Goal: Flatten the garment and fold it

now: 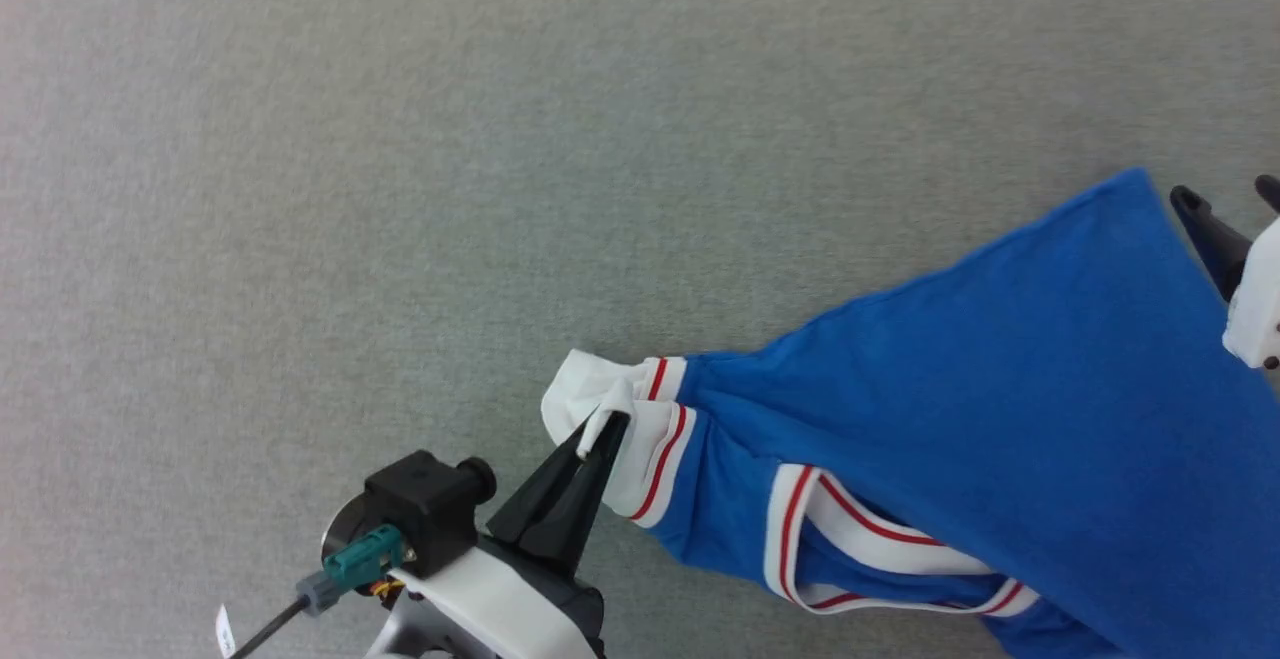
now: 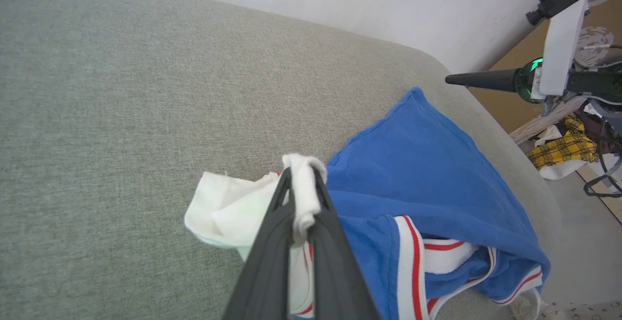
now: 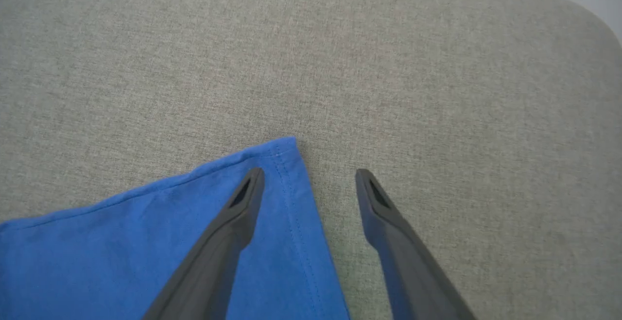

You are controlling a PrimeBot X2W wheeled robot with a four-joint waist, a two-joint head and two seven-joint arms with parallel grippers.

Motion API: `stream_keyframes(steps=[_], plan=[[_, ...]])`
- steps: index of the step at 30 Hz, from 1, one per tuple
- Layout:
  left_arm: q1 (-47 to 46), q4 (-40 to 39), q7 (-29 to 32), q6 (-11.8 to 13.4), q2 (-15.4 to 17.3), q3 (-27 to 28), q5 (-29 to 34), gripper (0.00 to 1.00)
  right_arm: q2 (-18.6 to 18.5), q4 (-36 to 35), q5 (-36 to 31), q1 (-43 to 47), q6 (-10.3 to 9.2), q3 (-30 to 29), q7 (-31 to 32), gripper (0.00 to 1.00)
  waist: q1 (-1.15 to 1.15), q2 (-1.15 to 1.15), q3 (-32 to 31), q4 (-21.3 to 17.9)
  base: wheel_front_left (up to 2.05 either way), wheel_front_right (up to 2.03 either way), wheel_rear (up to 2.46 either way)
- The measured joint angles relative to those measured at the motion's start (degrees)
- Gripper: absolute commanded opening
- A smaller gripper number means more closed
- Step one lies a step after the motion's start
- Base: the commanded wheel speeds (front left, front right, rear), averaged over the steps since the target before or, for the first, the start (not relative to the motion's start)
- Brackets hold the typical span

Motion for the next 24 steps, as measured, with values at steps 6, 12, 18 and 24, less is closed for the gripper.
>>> stream_keyframes(steps=[6, 12, 18, 24], plan=[[-1.02, 0.73, -0.68, -0.46, -0.82, -0.18, 0.01, 0.00, -1.35, 4.08, 0.62, -1.36, 0.00, 1.87, -0.27, 1.00, -0.01, 0.00, 2.94, 2.08, 0.00, 0.00, 0.00], [-1.90, 1.31, -0.75, -0.52, -1.48, -0.26, 0.02, 0.00, -2.59, 6.68, 1.60, -2.56, 0.00, 2.89, -0.96, 0.78, -0.02, 0.00, 5.09, 3.63, 0.00, 0.00, 0.00], [-2.11, 1.71, -1.21, -0.52, -1.63, 0.03, -0.02, 0.00, -3.09, 6.47, 3.63, -3.40, 0.00, 3.27, 2.57, 0.00, -0.02, 0.00, 5.24, 4.02, 0.00, 0.00, 0.00], [-2.16, 2.93, -1.93, -0.60, -1.48, 0.64, -0.05, 0.00, -1.36, 6.33, 3.59, -3.08, 0.00, 3.05, 0.82, 0.00, -0.02, 0.00, 3.29, 3.19, 0.00, 0.00, 0.00]])
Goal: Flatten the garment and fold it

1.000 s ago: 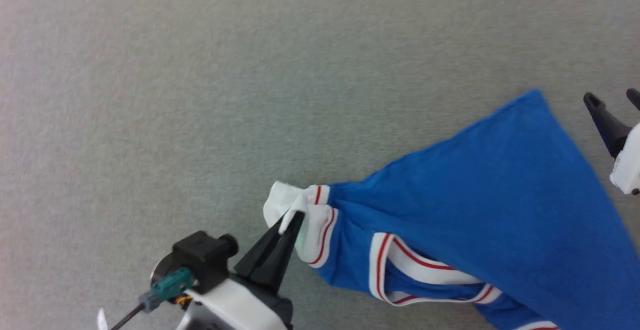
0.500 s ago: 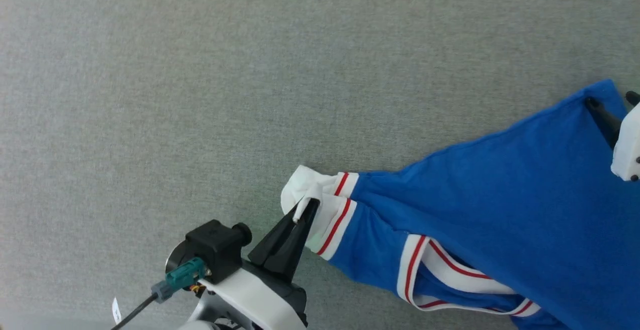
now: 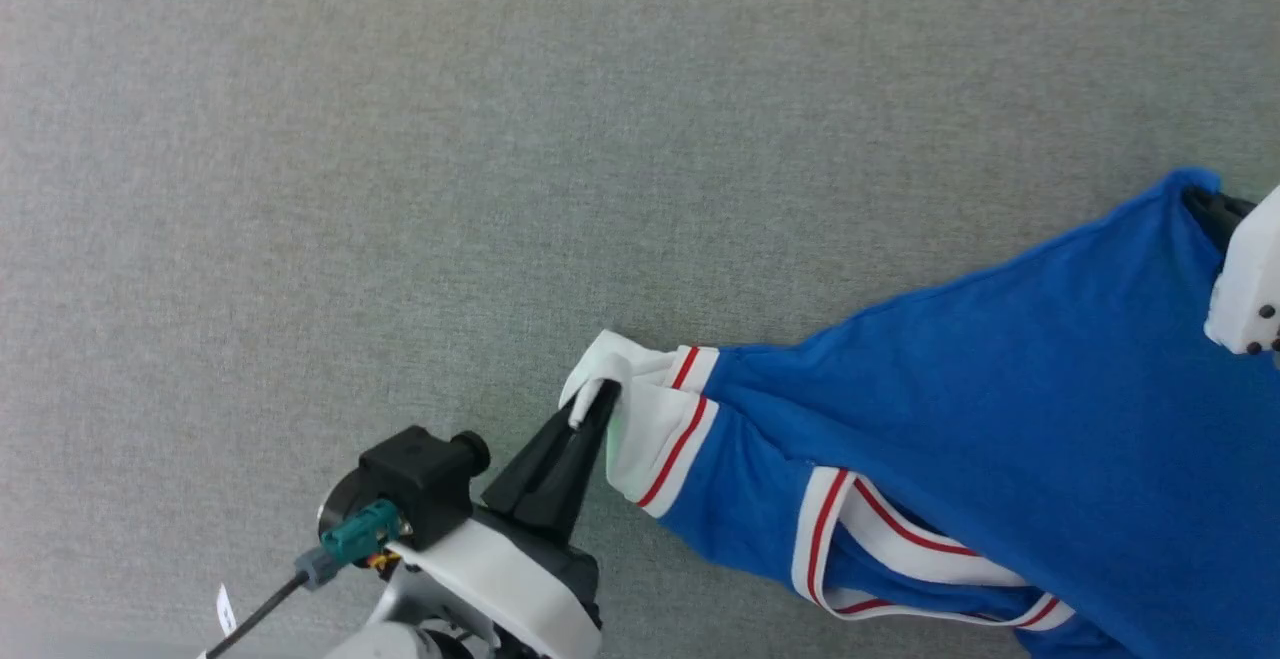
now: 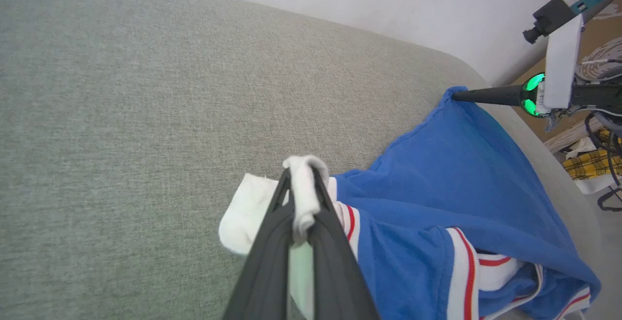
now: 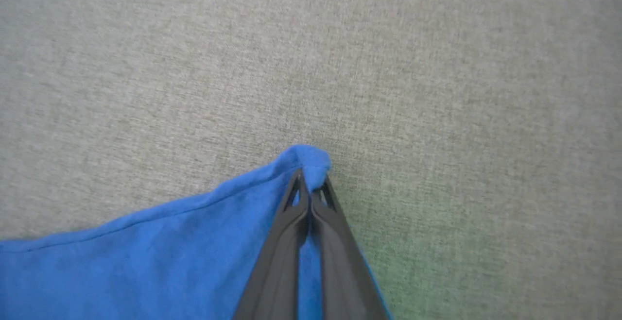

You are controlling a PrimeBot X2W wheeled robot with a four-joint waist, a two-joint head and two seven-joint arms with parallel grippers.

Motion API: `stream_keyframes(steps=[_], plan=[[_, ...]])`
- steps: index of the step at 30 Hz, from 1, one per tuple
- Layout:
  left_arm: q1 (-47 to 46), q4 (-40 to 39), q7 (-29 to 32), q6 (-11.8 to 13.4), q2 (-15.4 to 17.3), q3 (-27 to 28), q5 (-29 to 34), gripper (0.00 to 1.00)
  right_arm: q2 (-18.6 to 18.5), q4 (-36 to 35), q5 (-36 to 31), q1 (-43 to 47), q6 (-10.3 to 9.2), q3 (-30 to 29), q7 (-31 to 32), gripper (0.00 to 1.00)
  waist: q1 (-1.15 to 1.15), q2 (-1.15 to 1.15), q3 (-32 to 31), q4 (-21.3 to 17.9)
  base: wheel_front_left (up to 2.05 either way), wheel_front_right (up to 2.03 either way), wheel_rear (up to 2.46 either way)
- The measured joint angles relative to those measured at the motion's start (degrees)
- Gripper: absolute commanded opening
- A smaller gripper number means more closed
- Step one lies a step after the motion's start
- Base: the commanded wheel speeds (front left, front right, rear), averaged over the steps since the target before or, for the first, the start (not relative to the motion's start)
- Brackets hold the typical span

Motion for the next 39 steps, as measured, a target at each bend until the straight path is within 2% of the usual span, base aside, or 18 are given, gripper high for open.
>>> stream_keyframes(steps=[8, 13, 17, 23, 28, 35, 39], plan=[[-5.78, 4.63, -1.60, -0.42, 1.60, 2.61, 3.33, 0.00, 7.47, -1.12, 0.03, -0.09, 0.00, -4.36, -11.68, 0.00, 0.00, 0.00, -4.33, -1.91, 0.00, 0.00, 0.00], [-12.63, 6.41, -1.65, 0.18, 3.36, 7.04, 4.50, 0.00, 10.12, -1.49, 0.03, -2.01, 0.00, -4.70, -17.18, 0.00, 0.00, 0.00, -8.08, -3.53, 0.00, 0.00, 0.00], [-19.93, 8.23, 2.44, -0.25, 5.11, 8.01, 6.00, 0.00, 11.01, -1.55, -0.03, -5.08, 0.00, -3.77, -19.59, 0.00, -0.01, 0.00, -11.26, -4.94, 0.00, 0.00, 0.00], [-34.55, 14.78, 9.24, -7.21, 8.03, 7.69, 7.93, 0.00, 11.01, 0.05, -1.16, -12.84, 0.00, -1.58, -21.25, 0.00, -0.01, 0.00, -15.36, -7.29, 0.00, 0.00, 0.00], [-45.42, 24.54, 12.98, -12.73, 7.40, 6.89, 8.45, 0.00, 11.77, 6.02, -3.41, -21.69, 0.00, -0.02, -22.20, 0.00, -0.01, 0.00, -18.02, -9.42, 0.00, 0.00, 0.00], [-53.87, 36.48, 13.70, -17.22, 4.21, 6.55, 7.60, 0.00, 15.33, 17.29, -8.29, -33.09, 0.00, 0.71, -24.16, 0.00, -0.01, 0.00, -21.60, -12.04, 0.00, 0.00, 0.00], [-58.01, 41.62, 13.91, -17.63, 2.59, 6.94, 7.49, 0.00, 16.90, 23.29, -11.05, -37.77, 0.00, 0.74, -25.18, 0.00, -0.01, 0.00, -23.33, -13.53, 0.00, 0.00, 0.00]])
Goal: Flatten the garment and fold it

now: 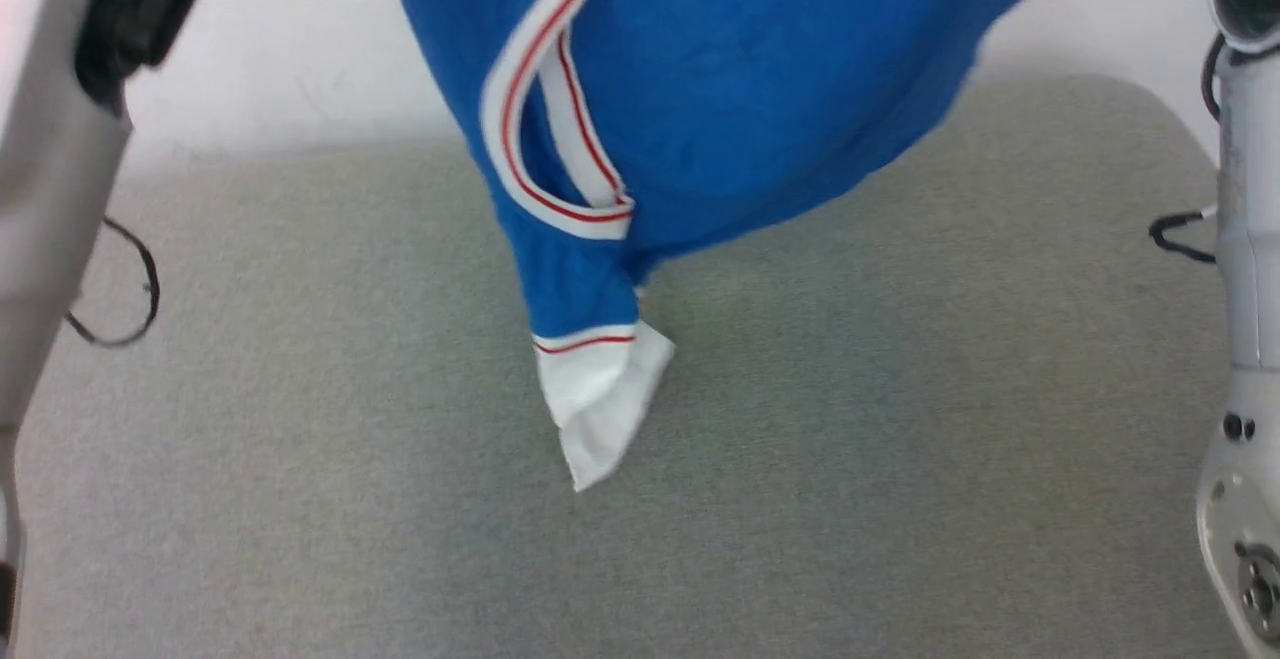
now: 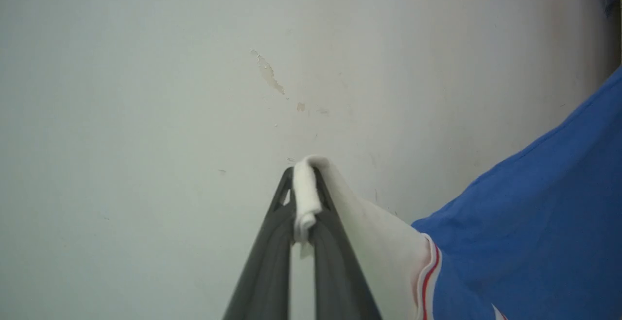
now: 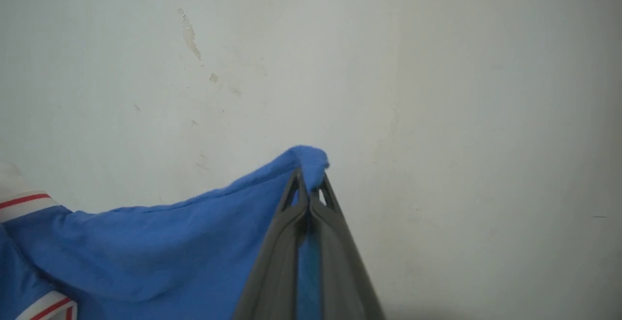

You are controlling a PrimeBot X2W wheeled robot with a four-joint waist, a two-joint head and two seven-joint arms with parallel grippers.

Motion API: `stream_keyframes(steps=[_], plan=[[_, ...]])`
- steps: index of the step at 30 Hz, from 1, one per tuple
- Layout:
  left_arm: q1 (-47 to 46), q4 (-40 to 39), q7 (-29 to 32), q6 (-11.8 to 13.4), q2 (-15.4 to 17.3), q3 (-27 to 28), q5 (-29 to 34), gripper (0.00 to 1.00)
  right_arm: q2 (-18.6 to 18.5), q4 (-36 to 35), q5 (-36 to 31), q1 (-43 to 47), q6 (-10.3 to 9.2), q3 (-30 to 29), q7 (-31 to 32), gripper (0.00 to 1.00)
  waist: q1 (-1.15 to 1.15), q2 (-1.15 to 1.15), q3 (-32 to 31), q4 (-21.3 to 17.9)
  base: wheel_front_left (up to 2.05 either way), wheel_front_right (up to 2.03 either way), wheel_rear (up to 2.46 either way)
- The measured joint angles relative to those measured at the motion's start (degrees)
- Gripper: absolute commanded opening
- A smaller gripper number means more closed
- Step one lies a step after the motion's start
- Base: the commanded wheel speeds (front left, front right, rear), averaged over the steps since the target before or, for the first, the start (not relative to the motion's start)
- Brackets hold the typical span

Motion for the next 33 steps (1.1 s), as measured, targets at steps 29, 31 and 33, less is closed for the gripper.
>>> stream_keyframes(steps=[29, 31, 33], plan=[[-36.66, 9.42, -7.95, 4.05, -5.92, -1.90, 13.41, 0.00, 3.74, 12.79, -5.98, -26.56, 0.00, -4.93, -6.99, 0.00, 0.03, 0.00, 21.27, -4.45, 0.00, 0.00, 0.00], [-38.50, 9.60, -10.07, 4.09, -6.65, -1.88, 13.82, 0.00, 3.54, 13.05, -7.23, -28.41, 0.00, -4.83, -8.55, 0.00, 0.03, 0.00, 23.63, -4.43, 0.00, 0.00, 0.00], [-39.12, 9.74, -11.70, 3.58, -7.33, -1.77, 13.63, 0.00, 2.80, 13.14, -8.02, -29.51, 0.00, -4.23, -10.33, 0.00, 0.03, 0.00, 26.03, -4.31, 0.00, 0.00, 0.00]])
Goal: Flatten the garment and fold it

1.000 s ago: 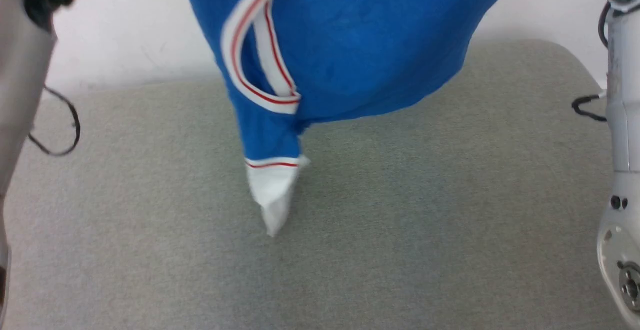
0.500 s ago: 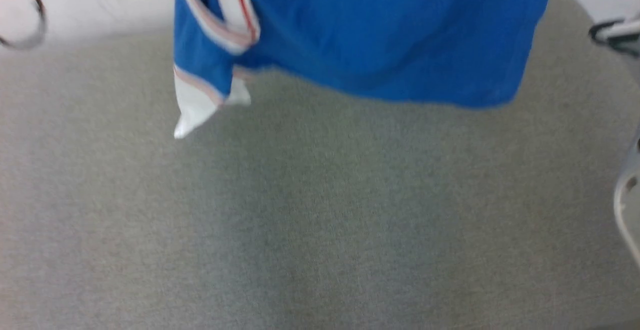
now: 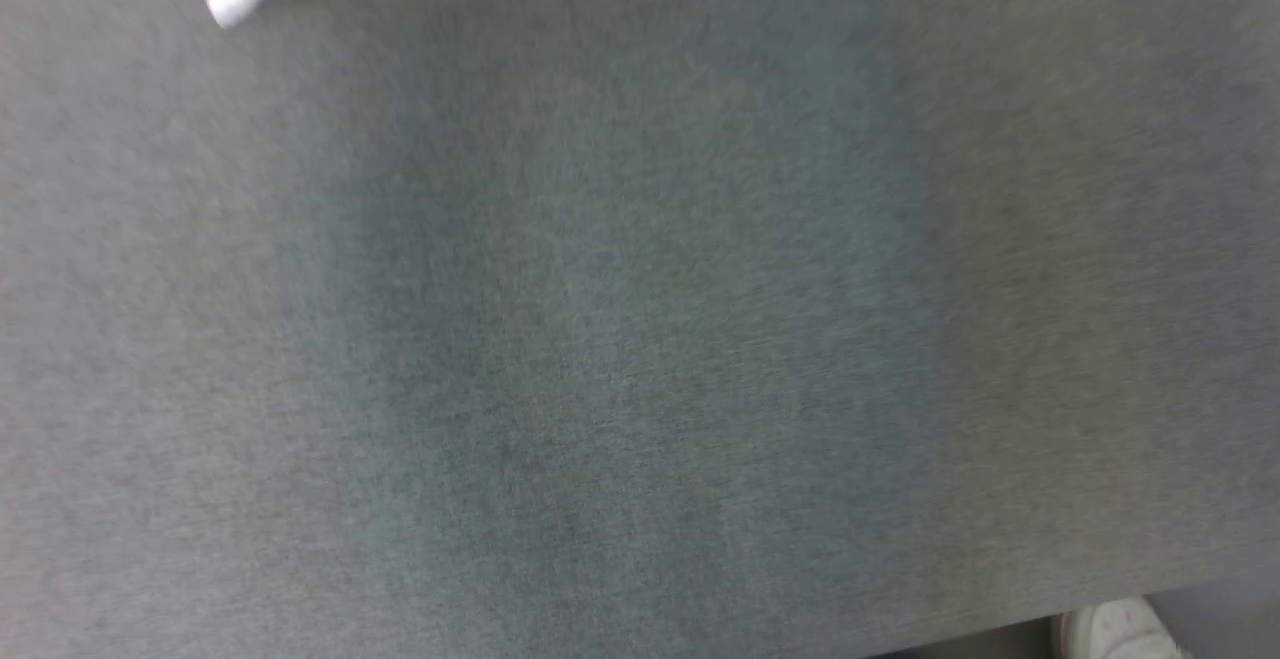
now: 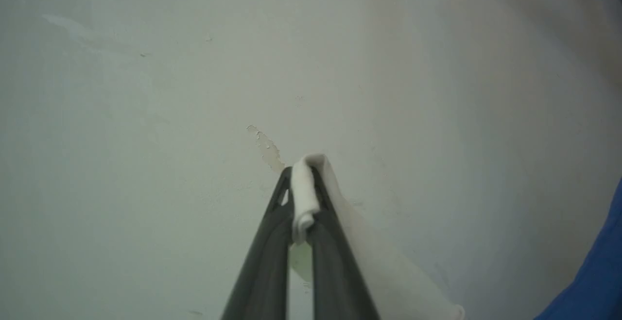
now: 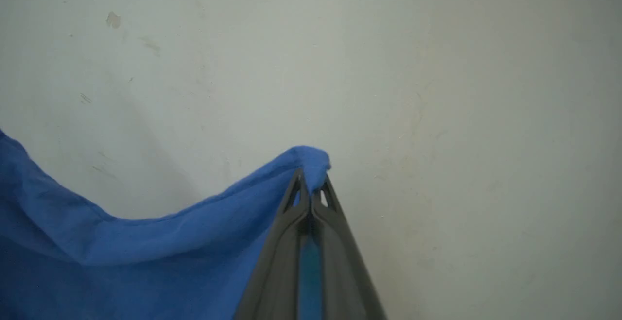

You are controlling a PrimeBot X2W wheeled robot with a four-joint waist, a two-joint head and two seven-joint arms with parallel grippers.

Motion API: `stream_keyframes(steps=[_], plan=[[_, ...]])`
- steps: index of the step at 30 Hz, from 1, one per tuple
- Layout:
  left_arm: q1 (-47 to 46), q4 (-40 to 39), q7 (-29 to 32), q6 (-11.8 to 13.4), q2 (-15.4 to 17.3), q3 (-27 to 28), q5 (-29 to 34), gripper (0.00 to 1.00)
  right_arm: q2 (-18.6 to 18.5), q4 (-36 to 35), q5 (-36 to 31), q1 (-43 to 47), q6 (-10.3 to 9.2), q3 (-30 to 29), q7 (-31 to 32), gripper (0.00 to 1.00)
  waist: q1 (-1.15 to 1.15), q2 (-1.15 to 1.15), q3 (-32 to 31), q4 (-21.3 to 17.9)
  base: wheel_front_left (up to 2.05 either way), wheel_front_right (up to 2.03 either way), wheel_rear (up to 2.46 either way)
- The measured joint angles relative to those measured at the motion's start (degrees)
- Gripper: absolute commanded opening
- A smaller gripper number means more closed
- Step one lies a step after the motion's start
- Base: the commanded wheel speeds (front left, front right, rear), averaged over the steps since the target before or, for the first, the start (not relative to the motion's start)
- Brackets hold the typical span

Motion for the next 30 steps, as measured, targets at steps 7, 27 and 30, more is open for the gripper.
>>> stream_keyframes(steps=[7, 27, 30], plan=[[2.32, 0.40, -4.55, -3.00, -0.03, 0.02, -2.31, 0.00, -3.87, 1.25, 1.04, -0.13, 0.00, 5.35, -3.78, 0.00, 0.00, 0.00, 8.23, 0.97, 0.00, 0.00, 0.00], [42.46, -29.13, -7.02, -3.07, 8.99, -6.65, -10.68, 0.00, -25.39, -32.33, 29.97, 41.36, 0.00, 14.86, 0.54, 0.00, -0.03, 0.00, 10.73, 7.92, 0.00, 0.00, 0.00], [51.14, -34.74, -7.32, 1.21, 10.82, -7.86, -10.93, 0.00, -25.06, -36.59, 30.52, 50.40, 0.00, 11.89, 0.86, 0.00, -0.04, 0.00, 8.36, 8.12, 0.00, 0.00, 0.00]])
